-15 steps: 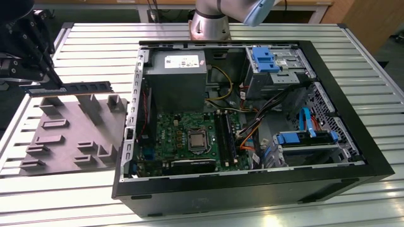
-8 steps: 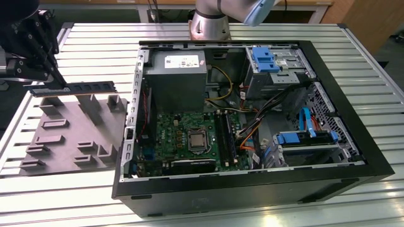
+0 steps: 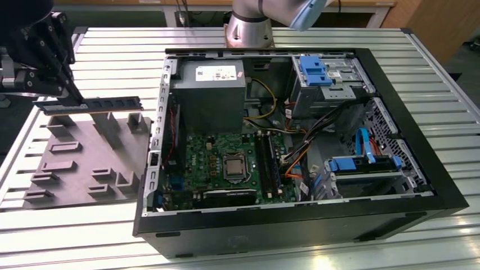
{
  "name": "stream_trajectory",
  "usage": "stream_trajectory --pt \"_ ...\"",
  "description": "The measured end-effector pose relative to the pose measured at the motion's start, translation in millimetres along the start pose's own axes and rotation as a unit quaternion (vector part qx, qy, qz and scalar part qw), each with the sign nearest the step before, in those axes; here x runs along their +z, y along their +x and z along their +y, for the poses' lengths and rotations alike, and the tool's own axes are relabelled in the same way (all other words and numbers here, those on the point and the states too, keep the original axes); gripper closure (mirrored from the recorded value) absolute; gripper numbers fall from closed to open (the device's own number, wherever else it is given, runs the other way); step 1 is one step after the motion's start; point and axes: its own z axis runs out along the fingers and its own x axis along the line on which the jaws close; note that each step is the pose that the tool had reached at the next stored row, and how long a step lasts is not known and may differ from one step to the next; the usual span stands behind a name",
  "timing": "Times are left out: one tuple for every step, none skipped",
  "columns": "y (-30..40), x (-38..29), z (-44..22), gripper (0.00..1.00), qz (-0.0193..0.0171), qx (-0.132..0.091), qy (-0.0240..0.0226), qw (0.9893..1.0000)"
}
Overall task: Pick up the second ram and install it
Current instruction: 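Pick up the second ram and move it above second insertion slot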
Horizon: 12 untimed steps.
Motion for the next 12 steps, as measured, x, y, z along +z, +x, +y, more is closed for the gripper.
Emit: stream_trajectory --pt "0.0 -0.1 -0.8 0.88 0.0 0.0 0.0 1.0" --pt "0.0 -0.1 -1.5 0.88 0.0 0.0 0.0 1.0" --pt "0.1 -0.1 -2.3 0.88 0.0 0.0 0.0 1.0" --pt "0.1 -0.2 -3.0 0.88 0.0 0.0 0.0 1.0" --pt "0.1 -0.2 -3.8 0.88 0.0 0.0 0.0 1.0" --pt "0.1 -0.2 -4.6 0.88 0.0 0.0 0.0 1.0" --pt "0.1 -0.3 -5.3 0.88 0.0 0.0 0.0 1.0" --pt "0.1 -0.3 -6.1 0.88 0.0 0.0 0.0 1.0" --pt "0.1 -0.3 -6.8 0.88 0.0 0.0 0.0 1.0" --pt "0.1 -0.3 -7.5 0.88 0.0 0.0 0.0 1.0" --pt "0.1 -0.4 -8.3 0.88 0.0 0.0 -0.0001 1.0" --pt "0.1 -0.4 -9.0 0.88 0.0 0.0 0.0 1.0"
